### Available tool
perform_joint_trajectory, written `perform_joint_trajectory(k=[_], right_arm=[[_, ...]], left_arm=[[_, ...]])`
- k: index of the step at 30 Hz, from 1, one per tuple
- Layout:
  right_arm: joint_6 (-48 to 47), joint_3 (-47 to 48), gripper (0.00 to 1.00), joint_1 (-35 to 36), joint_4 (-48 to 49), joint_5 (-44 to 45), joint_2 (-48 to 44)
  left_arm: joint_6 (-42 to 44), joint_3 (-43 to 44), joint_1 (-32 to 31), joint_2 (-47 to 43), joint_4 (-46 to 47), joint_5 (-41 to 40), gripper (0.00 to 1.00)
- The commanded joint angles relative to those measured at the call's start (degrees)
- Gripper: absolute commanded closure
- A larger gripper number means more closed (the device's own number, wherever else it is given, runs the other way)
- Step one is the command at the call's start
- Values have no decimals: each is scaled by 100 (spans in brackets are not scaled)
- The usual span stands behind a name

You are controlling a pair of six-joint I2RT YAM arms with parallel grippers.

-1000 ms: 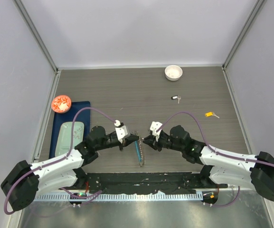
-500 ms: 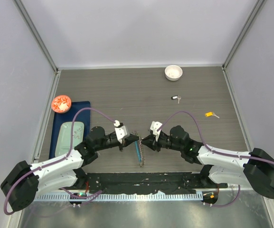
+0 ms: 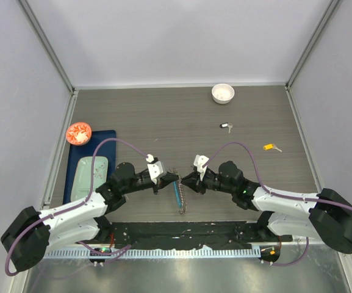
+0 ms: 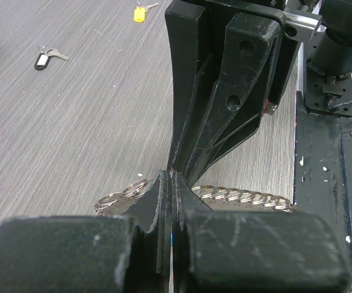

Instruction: Put the keys on the keyring

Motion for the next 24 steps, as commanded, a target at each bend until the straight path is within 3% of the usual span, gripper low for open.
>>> perform_joint_trajectory(k=[1,7,10,24], right_arm=[[52,5,81,-35,473,-81,33],[25,13,89,-44,482,-55,-2],[-1,40,99,-36,385,-72,-55],[-361,409,99,-44,-502,-72,-363]], left_arm=[[-54,15,-17,-1,582,55,100],[-46,6,-26,8,582,46,100],[-46,-12,-26,17,573,37,100],[130,15,-26,9,126,-147,100]])
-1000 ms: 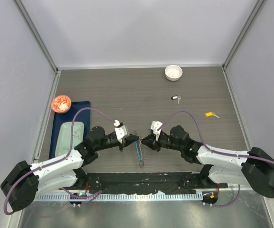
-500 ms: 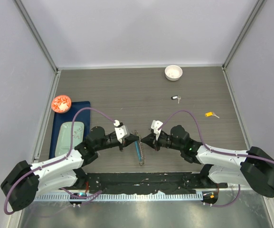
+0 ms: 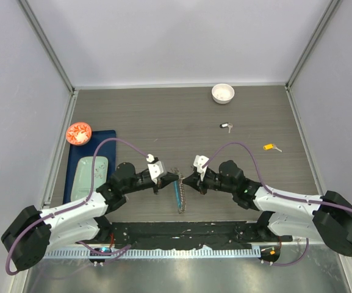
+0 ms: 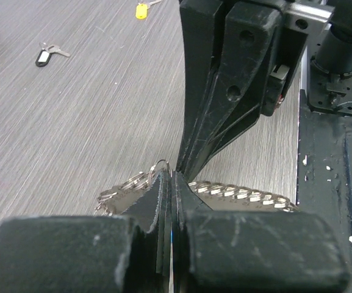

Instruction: Put the keys on the keyring

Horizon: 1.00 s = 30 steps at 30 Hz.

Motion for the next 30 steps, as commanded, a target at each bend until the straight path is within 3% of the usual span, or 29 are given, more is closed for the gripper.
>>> perform_joint_trajectory(k=[1,6,10,13,17,25,30], right_arm=[[-256,372,99,-7,-249,-9,-279],[-362,477,99,-7,-487,35,-306],[-362,495,99,-7,-487,35,-263],[-345,495,99,-7,-487,52,-201],[-292,451,99,-7,-452,158,-218],[-213,389,99,-7,-513,422,-394],[-143,354,99,-7,-443,509,-342]], left_arm=[[137,30,-26,-53,29,-152,98],[190,39,-26,-123,-103,-240,92],[181,30,-17,-150,-103,-205,100],[120,-22,-17,-176,10,-213,100],[-56,-233,-17,-255,545,-354,100],[-503,-672,-17,-475,749,-1117,100],[-979,-1050,-26,-396,1609,-1505,100]])
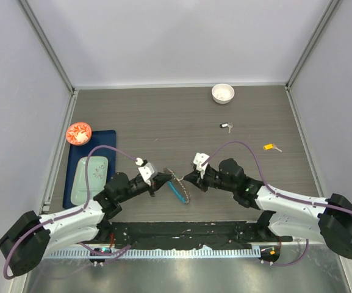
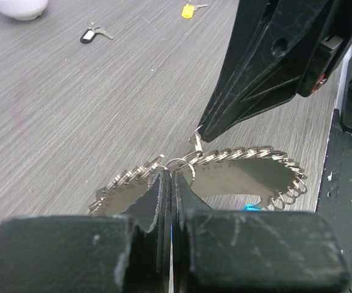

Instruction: Put the keys on the keyring

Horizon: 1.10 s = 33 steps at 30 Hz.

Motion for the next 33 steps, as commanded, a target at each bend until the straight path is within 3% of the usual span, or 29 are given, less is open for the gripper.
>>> perform_joint_trajectory(k=[1,9,20,25,27,29,31,33], right_arm=[[120,74,99,-7,248,177,-90],[199,4,99,-7,64,888,-388],[576,-172,99,-7,-463,3223,-1118],[700,-259,99,-7,-683,3824,-1408],[717,-295,99,-7,-728,4026,-1514],[735,-330,99,-7,-728,4167,-1566],[753,-347,99,-7,-719,4342,-1575],[770,-365,99,-7,-684,4431,-1575]], left_arm=[[-470,-264,-17,63,996,-591,100],[-488,130,-26,1231,2217,-759,100],[-540,1589,-17,4419,4020,-654,100],[-777,1837,-17,5003,4432,-864,98],[-987,1784,-17,4794,4338,-987,91],[-1216,1801,-17,4495,3602,-1101,71],[-1541,1906,-26,3976,2185,-1251,57],[-1857,2090,-96,3660,1204,-1470,53]])
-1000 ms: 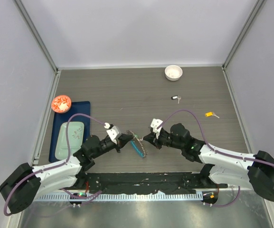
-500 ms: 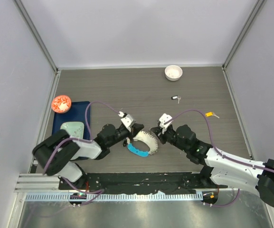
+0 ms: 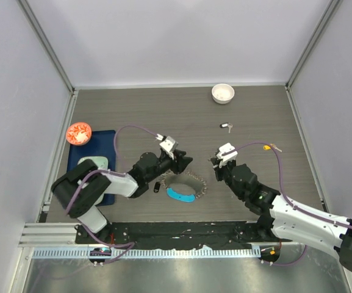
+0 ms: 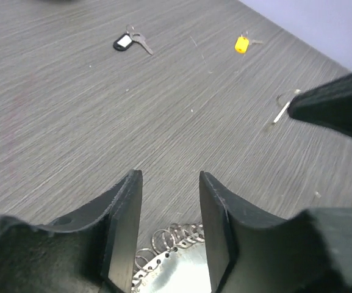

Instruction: Put the keys on the keyring

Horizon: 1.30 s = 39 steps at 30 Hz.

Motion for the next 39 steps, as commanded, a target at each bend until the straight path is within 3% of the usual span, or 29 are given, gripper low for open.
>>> perform_joint_trajectory(k=[1,4,7,13,23,26,32,39], right_arm=[[136,-44,99,-7,134,586,-85],[137,-70,99,-7,178,596,-67],[137,-70,99,-7,195,596,-6],[137,-105,99,-7,213,587,-93],[260,-123,99,-7,186,455,-173],[277,-88,99,-7,134,402,-155],[207,-35,99,-7,125,104,-50],[181,18,99,-16,195,-230,108]], left_arm=[[-733,391,-135,-992,-2331,-570,51],[-935,698,-372,-1248,-3932,-940,43],[-1242,1127,-723,-1179,-5304,-1142,41],[-1805,1692,-1295,-810,-6926,-1309,40],[-1973,1753,-1454,-327,-7709,-1388,37],[-1789,1885,-1393,-256,-8340,-1616,37],[-1656,1815,-980,-580,-9054,-2241,36],[-1700,1446,-364,-1143,-8818,-2039,35]])
